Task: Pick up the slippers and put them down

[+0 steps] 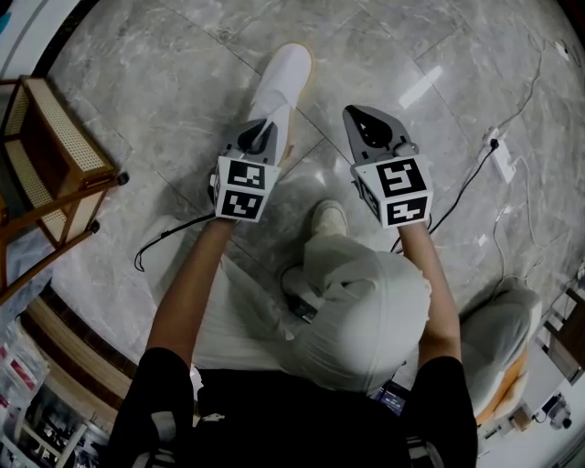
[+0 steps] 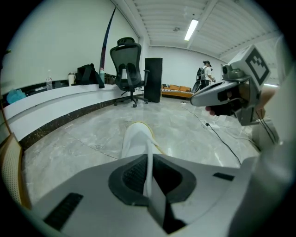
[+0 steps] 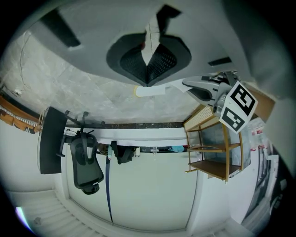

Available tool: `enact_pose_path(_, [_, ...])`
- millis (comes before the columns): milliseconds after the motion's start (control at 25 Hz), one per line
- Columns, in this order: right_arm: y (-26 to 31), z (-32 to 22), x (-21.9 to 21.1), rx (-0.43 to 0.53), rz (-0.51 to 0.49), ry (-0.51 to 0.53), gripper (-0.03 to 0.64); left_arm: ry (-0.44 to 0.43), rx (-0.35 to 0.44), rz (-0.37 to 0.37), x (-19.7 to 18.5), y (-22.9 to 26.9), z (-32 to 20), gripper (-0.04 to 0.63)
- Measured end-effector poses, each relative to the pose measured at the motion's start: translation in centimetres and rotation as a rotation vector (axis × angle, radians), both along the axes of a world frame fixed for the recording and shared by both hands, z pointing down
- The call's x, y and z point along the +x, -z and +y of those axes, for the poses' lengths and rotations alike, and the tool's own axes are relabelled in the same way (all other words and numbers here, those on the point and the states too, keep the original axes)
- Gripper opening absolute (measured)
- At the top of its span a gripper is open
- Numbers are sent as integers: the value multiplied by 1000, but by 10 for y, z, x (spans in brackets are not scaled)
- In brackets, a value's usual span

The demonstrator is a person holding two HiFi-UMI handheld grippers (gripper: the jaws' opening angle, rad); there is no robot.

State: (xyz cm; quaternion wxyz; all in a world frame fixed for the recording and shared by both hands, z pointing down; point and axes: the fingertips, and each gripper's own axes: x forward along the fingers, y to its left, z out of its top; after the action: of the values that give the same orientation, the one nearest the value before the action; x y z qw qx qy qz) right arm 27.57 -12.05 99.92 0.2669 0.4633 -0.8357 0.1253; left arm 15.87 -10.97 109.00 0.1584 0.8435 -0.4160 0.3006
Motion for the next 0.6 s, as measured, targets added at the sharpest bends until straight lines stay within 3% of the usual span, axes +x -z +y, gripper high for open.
enact_pose_path(600, [-48, 20, -3, -83, 1, 5, -15, -23, -114, -64, -4, -65, 16, 21])
